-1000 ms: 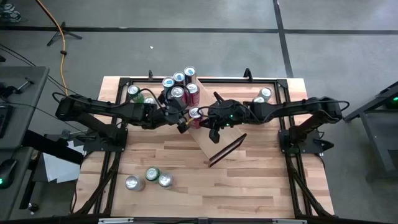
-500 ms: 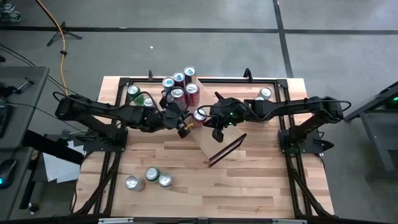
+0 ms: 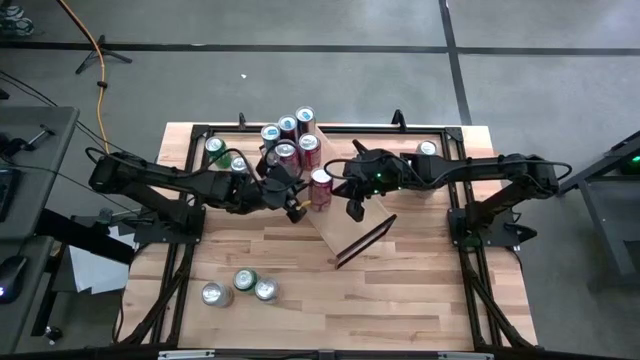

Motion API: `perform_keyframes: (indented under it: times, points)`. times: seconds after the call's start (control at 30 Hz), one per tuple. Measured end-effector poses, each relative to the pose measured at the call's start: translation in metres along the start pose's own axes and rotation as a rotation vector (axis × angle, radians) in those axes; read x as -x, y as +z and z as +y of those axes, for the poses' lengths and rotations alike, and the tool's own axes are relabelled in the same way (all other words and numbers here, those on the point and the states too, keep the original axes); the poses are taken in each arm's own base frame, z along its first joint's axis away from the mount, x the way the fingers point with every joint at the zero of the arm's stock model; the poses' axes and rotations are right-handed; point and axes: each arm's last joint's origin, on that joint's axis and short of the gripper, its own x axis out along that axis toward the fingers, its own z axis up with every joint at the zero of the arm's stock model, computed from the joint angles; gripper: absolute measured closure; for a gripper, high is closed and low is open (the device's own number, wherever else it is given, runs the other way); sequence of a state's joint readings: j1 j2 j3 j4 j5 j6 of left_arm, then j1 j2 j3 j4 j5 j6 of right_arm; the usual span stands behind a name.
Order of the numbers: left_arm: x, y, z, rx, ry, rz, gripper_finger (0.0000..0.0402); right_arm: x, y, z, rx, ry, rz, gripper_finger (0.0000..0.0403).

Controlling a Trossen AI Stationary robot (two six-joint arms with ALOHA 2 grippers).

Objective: Place canned beverage on shelf
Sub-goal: Put the red soda can on the shelf aligned with the other red soda cans

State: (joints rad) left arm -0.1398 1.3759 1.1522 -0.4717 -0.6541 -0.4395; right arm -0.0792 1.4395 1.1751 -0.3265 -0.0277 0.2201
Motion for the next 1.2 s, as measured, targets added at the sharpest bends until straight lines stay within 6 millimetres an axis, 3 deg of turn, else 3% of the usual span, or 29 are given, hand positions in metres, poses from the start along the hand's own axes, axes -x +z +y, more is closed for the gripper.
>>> perform_keyframes:
  times: [0.6, 1.2]
  points:
    - [0.007, -0.004, -0.014, 0.047, -0.053, -0.012, 0.0401, 0.0, -0.004, 0.0, 0.024, 0.015, 0.049, 0.0403]
    - [-0.002, -0.012, -0.028, 0.069, -0.061, -0.001, 0.0401, 0.01, -0.001, -0.006, 0.053, -0.022, 0.034, 0.0403]
